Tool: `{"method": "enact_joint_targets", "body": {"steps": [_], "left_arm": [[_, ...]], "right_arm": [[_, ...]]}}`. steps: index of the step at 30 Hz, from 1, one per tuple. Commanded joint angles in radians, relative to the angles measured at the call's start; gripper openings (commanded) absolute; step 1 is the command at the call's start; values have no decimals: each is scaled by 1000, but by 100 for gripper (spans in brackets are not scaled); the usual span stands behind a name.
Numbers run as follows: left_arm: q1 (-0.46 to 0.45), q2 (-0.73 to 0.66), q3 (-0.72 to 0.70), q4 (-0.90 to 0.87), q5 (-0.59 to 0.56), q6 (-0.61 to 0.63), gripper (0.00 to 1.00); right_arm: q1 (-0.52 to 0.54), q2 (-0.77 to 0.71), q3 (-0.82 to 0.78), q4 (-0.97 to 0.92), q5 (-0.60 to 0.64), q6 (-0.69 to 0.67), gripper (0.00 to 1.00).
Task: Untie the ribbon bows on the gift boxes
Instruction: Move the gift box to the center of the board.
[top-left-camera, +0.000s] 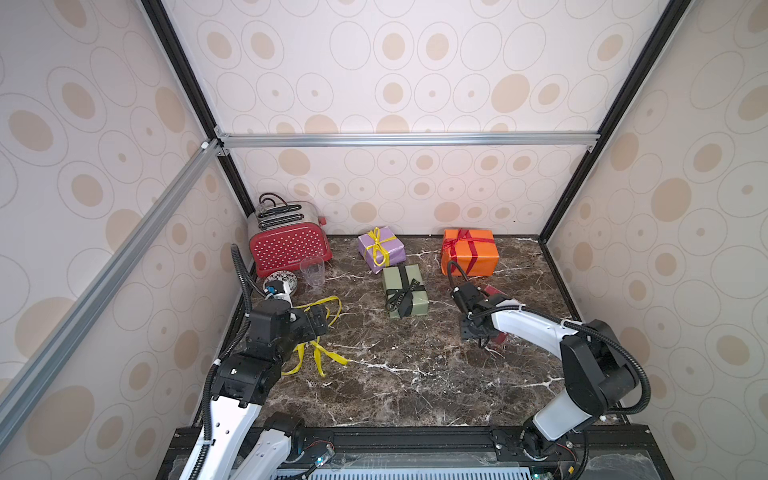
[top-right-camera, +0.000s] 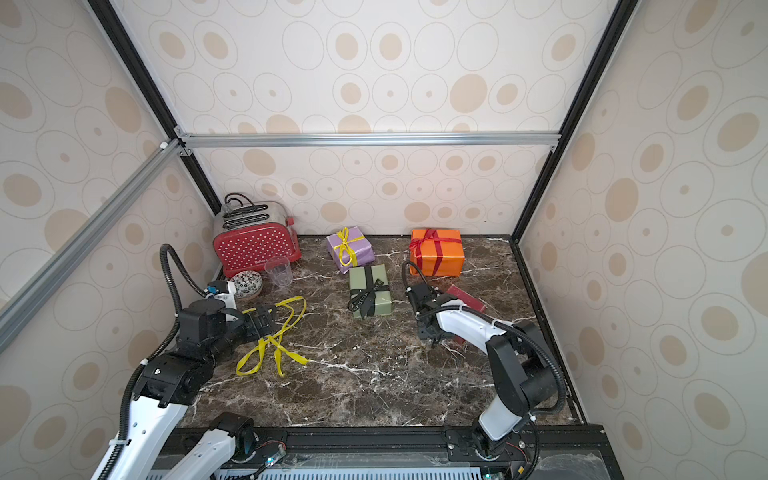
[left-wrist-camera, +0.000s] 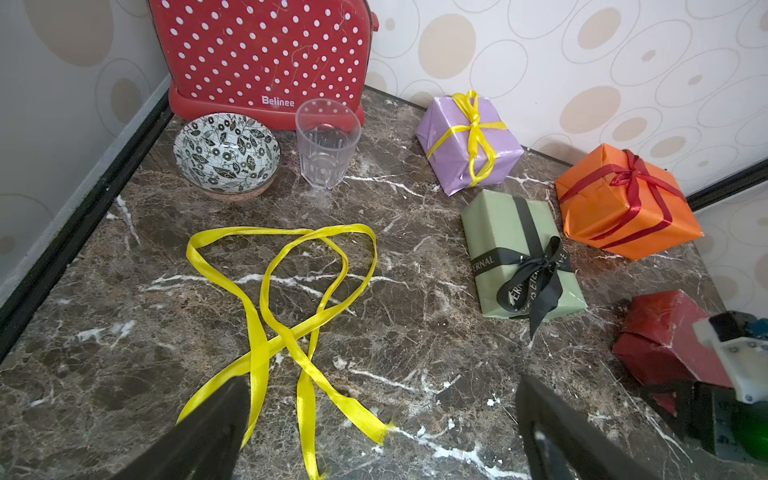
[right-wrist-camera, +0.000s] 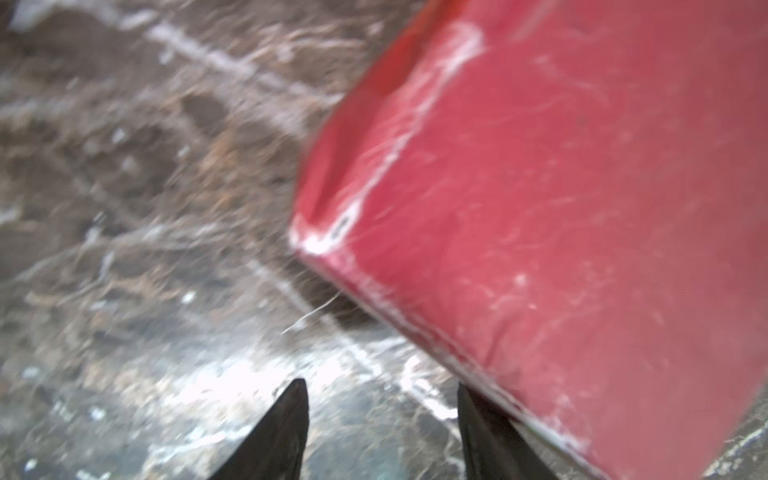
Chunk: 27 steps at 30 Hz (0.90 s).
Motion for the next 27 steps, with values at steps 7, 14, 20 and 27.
{"method": "enact_joint_targets", "body": {"steps": [7,14,20,27], "left_arm": [[-9,-11,-2,13,20,-3,99],[-18,10,-6,28,74,-2,99],[-25,13,-8,33,93,0,99],[-39,15,-8,36,109,-2,99]], "right_arm": [[-222,78,116,16,-82,-65,60],[-378,181,226,15,-151,-40,60],[-440,256,323,24,-153,-67,60],[-504,324,445,-50,-111,-38,62]]}}
